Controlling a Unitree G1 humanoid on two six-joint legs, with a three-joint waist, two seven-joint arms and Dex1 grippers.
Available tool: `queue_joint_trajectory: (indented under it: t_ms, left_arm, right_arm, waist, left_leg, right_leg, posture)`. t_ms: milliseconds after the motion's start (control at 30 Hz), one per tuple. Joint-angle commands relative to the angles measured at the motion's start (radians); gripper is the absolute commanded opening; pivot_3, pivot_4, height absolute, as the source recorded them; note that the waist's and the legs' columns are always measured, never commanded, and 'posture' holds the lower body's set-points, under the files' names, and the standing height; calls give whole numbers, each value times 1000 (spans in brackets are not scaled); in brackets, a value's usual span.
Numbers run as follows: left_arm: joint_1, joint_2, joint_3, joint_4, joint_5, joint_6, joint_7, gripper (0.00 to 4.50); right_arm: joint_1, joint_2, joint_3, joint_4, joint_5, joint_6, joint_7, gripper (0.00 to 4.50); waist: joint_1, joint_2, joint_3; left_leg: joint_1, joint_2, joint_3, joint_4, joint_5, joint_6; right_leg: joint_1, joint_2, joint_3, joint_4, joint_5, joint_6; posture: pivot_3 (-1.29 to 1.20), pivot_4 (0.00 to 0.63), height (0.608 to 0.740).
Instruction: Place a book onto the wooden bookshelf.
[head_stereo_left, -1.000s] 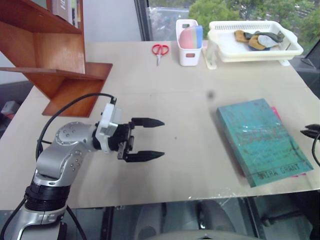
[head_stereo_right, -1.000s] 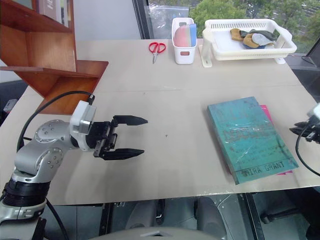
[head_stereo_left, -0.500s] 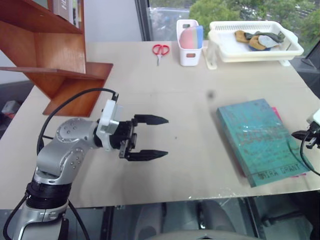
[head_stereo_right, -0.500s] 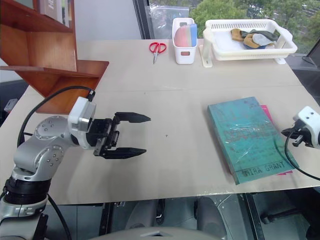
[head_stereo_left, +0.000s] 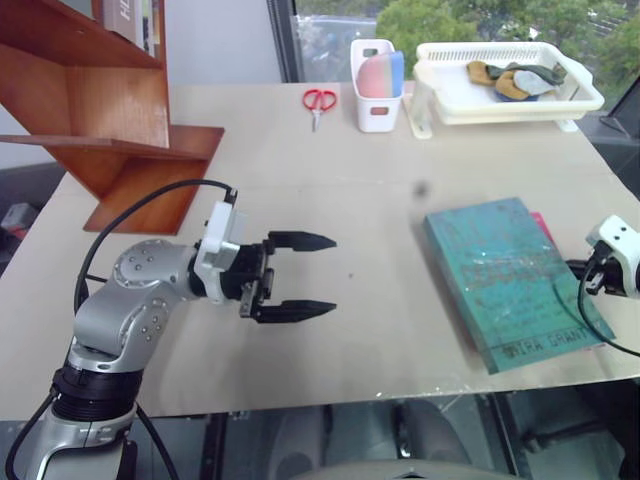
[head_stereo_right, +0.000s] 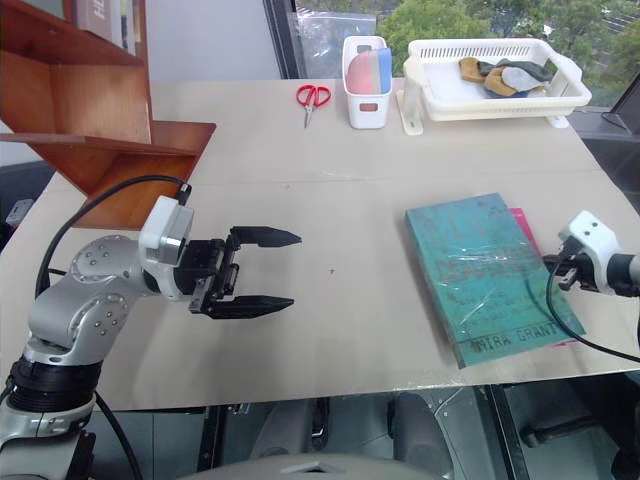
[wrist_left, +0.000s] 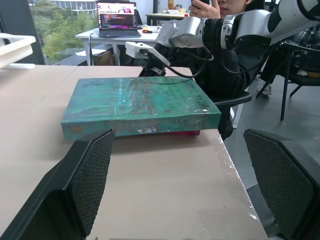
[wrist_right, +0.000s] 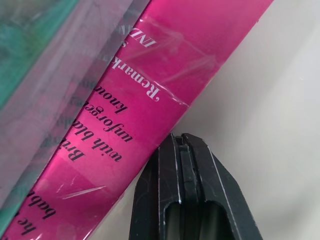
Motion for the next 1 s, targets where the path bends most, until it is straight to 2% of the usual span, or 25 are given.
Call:
queue_joint_trajectory:
  t_ms: [33, 333, 500, 767, 1000]
  left_arm:
    - [-6, 11, 15, -18, -7, -4, -1, 4500]
    - [29, 26, 16, -45, -13, 10, 3, 4500]
    - [51, 40, 21, -62, -22, 22, -3, 4500]
    - [63, 32, 16, -58, -22, 15, -3, 4500]
    - [38, 29, 9, -28, -17, 12, -21, 4500]
  right_arm:
    - [25, 18, 23, -89, 27, 80, 29, 70]
    - [52, 64, 54, -272, 51, 309, -5, 70]
    - [130, -2, 17, -326, 58, 347, -2, 70]
    - [349, -108, -82, -438, 128, 387, 19, 70]
    - [406, -45, -63, -597, 214, 490, -16, 70]
  waist:
    - [0, 0, 0]
    - [-4, -3, -1]
    - [2, -4, -2]
    - [30, -6, -3]
    - [22, -10, -5]
  left_leg:
    - [0, 0, 0, 0, 0, 0]
    - [2, 1, 1, 0, 0, 0]
    - [3, 1, 3, 0, 0, 0]
    - [3, 0, 3, 0, 0, 0]
    - [5, 1, 4, 0, 0, 0]
  right_leg:
    - [0, 0, 0, 0, 0, 0]
    - [0, 1, 2, 2, 0, 0]
    - [0, 1, 3, 3, 0, 0]
    - [1, 0, 3, 2, -1, 0]
    - [1, 0, 4, 2, -1, -1]
  posture:
    - [0, 150, 740]
    - [0, 150, 740]
    - [0, 150, 740]
    - [0, 150, 740]
    - [0, 150, 740]
